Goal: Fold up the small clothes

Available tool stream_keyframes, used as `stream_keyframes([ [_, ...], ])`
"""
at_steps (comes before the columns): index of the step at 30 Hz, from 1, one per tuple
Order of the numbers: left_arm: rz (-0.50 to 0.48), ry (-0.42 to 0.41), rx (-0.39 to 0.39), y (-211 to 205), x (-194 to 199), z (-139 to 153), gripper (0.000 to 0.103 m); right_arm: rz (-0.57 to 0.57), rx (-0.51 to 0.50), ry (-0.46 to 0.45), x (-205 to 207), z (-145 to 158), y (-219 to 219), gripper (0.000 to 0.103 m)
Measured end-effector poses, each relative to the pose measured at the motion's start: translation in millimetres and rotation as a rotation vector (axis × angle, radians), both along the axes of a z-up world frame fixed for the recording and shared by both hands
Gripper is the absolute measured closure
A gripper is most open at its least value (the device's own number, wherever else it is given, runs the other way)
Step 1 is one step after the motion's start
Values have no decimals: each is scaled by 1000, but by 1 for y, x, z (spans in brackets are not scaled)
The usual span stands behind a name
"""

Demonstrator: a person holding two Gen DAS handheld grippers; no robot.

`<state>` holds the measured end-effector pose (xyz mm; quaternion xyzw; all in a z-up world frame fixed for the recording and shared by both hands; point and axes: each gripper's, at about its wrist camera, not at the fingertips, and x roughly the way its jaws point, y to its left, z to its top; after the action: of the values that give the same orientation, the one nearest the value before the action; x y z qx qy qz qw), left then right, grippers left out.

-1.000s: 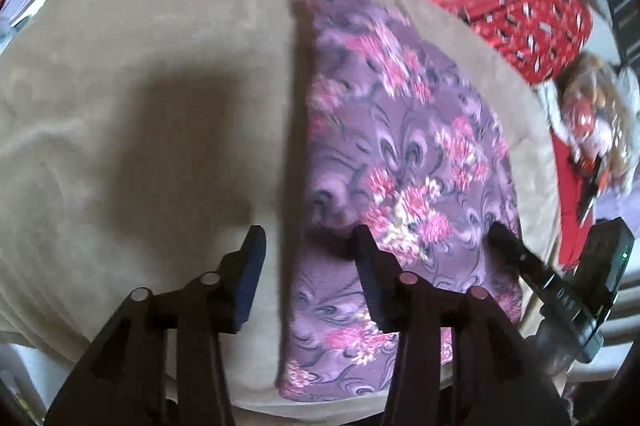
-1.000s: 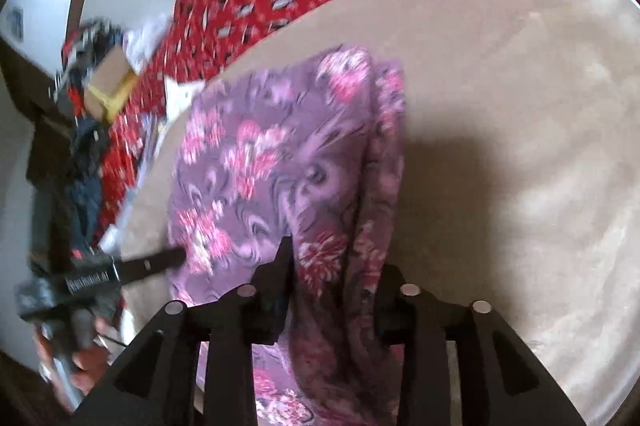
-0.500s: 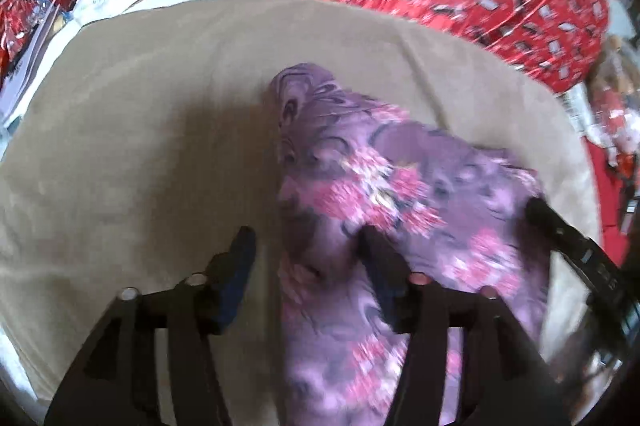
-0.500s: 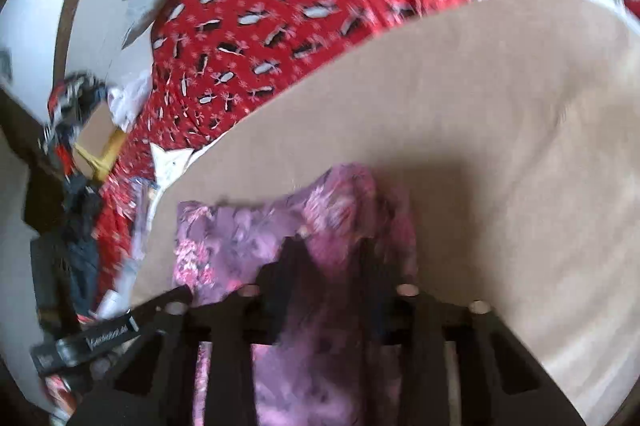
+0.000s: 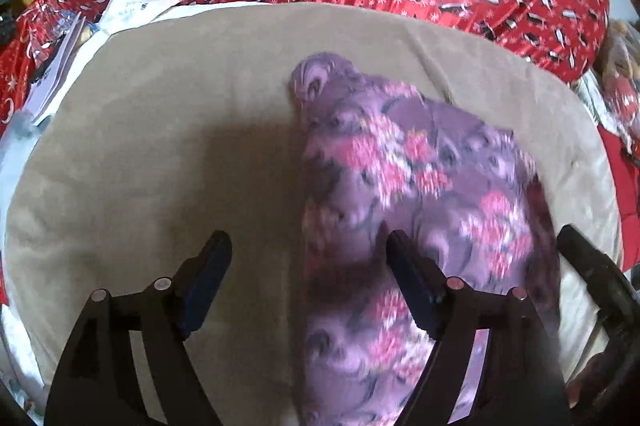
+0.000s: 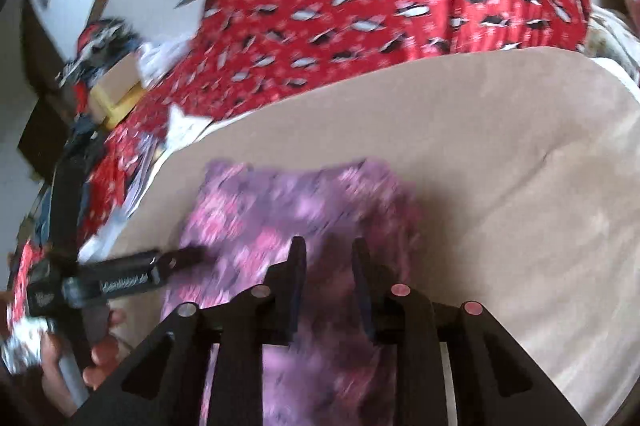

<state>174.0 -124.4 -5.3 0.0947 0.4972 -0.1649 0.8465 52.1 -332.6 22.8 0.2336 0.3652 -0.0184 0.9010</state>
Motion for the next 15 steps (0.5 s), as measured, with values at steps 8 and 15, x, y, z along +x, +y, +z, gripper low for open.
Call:
stream_keyframes([
  [8,-22,-3,44,5,-27,-3,22,13,-138,141,-7,-12,14,66],
  [15,-49,-4,60,16,-52,-2,22,72,-189,146,-41,-12,35,66],
])
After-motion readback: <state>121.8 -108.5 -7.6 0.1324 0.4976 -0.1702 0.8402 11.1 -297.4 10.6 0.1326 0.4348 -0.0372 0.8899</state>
